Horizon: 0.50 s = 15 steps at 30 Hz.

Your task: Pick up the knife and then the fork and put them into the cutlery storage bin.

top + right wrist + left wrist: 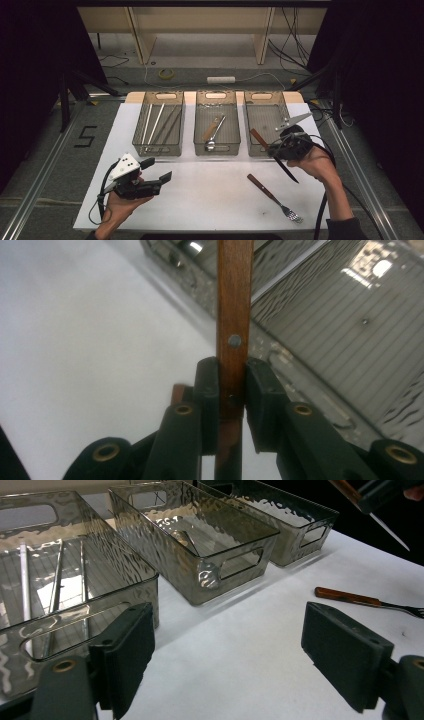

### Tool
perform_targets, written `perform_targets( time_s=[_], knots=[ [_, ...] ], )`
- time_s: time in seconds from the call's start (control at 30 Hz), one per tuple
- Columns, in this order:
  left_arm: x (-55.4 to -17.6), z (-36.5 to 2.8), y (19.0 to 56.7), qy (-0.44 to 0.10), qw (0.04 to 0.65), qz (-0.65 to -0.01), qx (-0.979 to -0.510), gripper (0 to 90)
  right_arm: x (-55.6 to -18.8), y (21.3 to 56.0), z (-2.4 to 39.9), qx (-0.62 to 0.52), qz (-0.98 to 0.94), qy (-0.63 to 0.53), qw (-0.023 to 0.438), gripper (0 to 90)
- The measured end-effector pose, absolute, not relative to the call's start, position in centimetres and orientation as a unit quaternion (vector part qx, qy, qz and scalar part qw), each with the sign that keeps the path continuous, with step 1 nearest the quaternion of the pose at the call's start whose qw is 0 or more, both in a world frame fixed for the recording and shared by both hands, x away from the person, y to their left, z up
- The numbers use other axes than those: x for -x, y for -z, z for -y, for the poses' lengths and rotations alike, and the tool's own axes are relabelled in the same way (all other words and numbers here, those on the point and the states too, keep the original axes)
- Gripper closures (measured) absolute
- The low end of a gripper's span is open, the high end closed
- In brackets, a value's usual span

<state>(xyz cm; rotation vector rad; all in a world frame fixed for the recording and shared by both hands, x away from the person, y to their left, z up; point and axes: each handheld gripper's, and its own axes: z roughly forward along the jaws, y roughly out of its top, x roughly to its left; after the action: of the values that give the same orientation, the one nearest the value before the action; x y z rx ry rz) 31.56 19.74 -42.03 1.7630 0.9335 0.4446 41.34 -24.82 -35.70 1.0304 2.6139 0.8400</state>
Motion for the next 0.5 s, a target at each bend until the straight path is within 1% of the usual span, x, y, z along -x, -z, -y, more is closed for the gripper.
perform_targets(
  time_s=[0.5],
  knots=[
    [-31.3,-20.4,42.1,-0.191,0.525,-0.399,-0.727,20.4,-45.2,33.8,24.8,-0.386,-0.855,-0.329,0.107,77.8]
  ],
)
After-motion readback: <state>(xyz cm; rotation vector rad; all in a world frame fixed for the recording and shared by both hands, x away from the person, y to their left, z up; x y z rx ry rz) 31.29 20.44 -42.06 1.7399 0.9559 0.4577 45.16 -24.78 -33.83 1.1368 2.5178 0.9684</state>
